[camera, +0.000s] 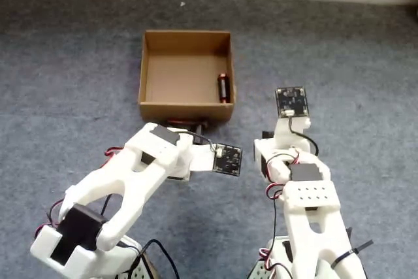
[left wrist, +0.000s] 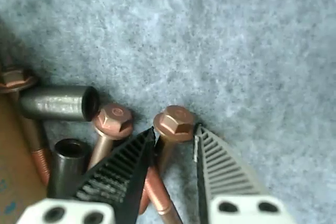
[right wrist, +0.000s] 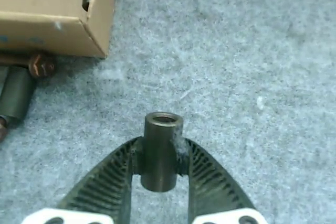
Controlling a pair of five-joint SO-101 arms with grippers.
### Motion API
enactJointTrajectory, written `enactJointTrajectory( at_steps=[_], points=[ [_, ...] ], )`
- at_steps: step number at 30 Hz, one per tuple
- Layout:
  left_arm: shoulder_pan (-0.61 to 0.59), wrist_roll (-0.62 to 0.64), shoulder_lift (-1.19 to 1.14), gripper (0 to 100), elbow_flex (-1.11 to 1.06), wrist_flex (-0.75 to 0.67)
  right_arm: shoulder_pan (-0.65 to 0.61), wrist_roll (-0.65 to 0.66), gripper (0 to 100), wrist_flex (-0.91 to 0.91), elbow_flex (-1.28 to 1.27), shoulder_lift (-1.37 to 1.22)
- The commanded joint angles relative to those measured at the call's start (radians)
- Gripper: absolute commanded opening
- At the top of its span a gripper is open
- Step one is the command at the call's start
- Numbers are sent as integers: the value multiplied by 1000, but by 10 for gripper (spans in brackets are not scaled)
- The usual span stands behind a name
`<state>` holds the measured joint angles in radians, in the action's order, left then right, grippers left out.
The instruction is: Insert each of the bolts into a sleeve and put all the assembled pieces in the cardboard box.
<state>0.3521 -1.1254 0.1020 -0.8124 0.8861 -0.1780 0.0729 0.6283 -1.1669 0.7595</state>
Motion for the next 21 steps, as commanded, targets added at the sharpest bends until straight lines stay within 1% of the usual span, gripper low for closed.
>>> enactJointTrajectory(
  at_steps=[1,5,12,16,18,21],
  points=[
    [-12,8,7,47,-19,3,12,-6,5,-24,13,31],
    [-15,8,8,8,-30,6,12,-6,5,-24,13,31],
    [-10,8,31,6,-25,83,12,-6,5,-24,13,31],
    [-19,14,147,6,-27,149,12,-5,5,-24,13,31],
    [-18,57,232,6,-28,183,12,-5,5,-24,13,31],
    [-12,130,349,6,-28,196,12,-5,5,-24,13,33]
  ],
)
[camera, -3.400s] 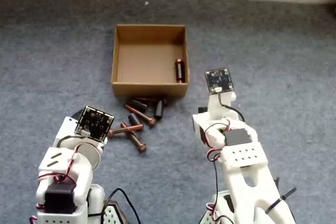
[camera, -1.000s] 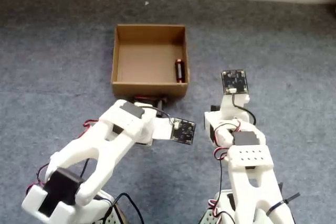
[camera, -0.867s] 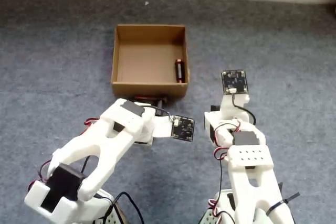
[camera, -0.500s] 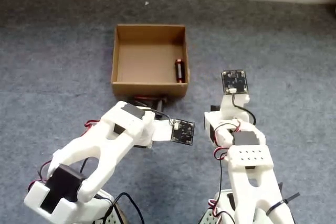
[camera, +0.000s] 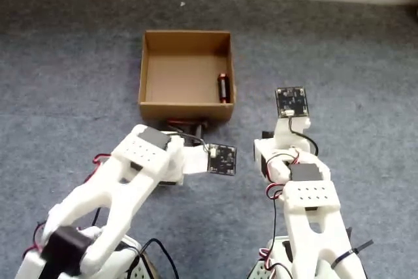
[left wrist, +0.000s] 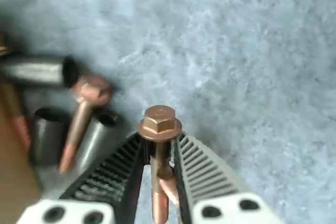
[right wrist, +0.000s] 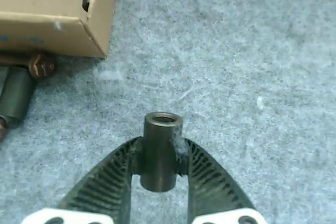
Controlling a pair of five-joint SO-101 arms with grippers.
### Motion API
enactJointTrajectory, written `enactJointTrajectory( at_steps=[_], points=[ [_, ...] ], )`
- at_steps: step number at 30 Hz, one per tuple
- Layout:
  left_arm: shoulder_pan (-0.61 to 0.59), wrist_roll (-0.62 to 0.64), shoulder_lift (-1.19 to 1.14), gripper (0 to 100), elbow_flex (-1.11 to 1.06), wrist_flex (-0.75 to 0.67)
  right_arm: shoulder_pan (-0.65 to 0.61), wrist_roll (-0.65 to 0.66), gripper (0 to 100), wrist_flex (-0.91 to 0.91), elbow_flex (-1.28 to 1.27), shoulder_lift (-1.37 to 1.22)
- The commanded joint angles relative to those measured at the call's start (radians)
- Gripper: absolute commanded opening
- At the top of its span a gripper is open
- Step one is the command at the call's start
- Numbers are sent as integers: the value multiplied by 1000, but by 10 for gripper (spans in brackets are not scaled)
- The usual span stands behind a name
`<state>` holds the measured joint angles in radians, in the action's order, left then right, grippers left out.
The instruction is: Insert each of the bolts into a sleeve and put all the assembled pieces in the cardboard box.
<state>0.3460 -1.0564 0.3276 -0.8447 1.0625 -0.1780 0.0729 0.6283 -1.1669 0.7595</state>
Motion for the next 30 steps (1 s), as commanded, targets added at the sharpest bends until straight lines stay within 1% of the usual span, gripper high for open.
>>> enactJointTrajectory(
  at_steps=[1,5,15,20,26,30],
  points=[
    [-5,81,154,6,4,20,12,-5,5,-24,13,33],
    [-4,170,266,6,4,20,12,-5,5,-24,13,33],
    [-4,460,495,6,4,12,12,-8,5,-19,12,54],
    [-5,629,651,6,-12,-12,4,-9,5,25,-38,231],
    [-13,799,831,6,-134,-150,-19,-8,5,31,-154,506],
    [-13,884,941,6,-217,-224,-33,-8,5,31,-199,634]
  ],
)
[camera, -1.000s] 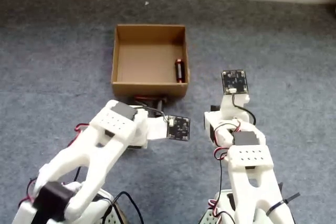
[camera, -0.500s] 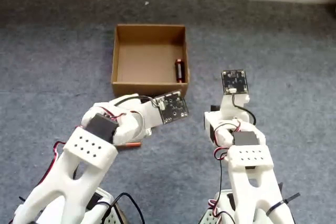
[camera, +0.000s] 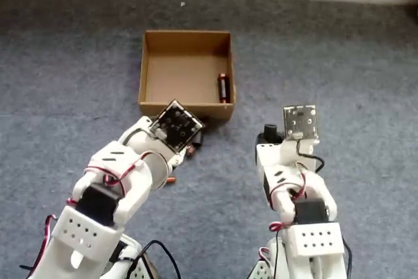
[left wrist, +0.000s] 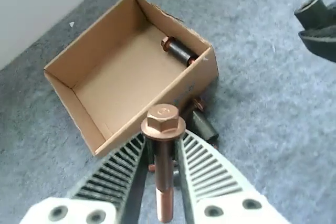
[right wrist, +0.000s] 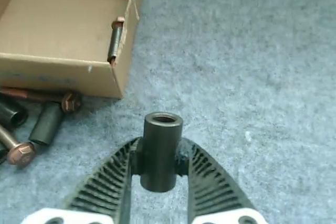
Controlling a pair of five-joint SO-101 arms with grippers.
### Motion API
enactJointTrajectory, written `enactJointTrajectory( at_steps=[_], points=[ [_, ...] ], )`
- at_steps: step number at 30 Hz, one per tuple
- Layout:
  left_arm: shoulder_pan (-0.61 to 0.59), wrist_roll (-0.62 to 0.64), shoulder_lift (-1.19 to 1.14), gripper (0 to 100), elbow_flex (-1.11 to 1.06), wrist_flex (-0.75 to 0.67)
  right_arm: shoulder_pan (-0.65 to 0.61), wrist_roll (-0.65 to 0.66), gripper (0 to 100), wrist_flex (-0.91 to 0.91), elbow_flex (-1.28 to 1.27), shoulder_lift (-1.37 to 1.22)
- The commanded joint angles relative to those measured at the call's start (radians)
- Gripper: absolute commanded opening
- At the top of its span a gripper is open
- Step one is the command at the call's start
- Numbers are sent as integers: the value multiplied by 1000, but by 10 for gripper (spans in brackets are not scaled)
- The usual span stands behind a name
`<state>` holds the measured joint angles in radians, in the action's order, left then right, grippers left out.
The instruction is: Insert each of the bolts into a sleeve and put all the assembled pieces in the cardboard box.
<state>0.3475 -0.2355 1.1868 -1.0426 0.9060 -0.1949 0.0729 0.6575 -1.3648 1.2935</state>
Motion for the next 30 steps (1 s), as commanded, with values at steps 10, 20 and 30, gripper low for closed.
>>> enactJointTrajectory(
  at_steps=[10,20,30],
  points=[
    [-7,233,346,6,-48,-132,-133,-9,5,2,-76,352],
    [-5,387,444,6,-27,-239,-289,0,5,2,-88,541],
    [131,445,516,6,16,-238,-496,132,5,-2,-140,542]
  ],
)
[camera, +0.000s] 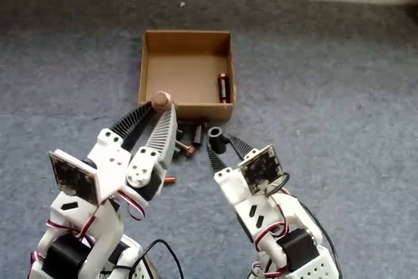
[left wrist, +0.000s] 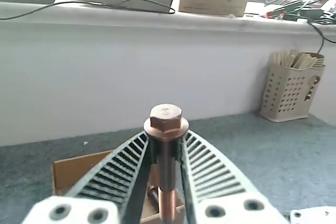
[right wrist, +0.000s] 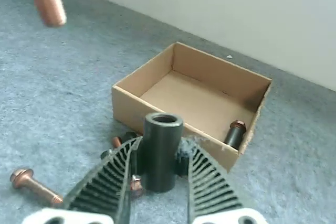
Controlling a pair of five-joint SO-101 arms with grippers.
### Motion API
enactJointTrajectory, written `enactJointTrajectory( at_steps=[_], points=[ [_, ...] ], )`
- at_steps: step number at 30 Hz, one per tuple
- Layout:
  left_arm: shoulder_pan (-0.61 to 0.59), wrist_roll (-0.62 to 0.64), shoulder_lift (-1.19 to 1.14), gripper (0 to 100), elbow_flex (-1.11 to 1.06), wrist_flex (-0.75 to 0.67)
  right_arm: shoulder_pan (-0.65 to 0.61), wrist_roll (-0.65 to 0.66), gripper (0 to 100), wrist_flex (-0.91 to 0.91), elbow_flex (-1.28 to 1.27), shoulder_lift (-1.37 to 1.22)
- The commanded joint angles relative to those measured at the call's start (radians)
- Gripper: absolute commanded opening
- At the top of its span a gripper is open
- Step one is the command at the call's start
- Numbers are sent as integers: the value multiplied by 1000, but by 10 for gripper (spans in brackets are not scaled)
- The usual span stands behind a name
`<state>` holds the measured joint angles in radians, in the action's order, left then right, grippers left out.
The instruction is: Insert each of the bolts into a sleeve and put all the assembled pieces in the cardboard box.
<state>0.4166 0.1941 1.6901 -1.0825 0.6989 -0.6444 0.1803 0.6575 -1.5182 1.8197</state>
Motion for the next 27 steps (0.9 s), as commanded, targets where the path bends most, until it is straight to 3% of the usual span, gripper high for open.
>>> enactJointTrajectory(
  at_steps=[1,11,18,27],
  points=[
    [76,15,13,6,54,-31,-56,29,5,-2,13,16],
    [122,18,13,6,-22,-86,-94,72,5,-2,15,16],
    [139,18,12,6,-130,-178,-87,74,5,1,13,18],
    [186,14,10,6,-180,-184,-39,74,5,1,21,18]
  ],
)
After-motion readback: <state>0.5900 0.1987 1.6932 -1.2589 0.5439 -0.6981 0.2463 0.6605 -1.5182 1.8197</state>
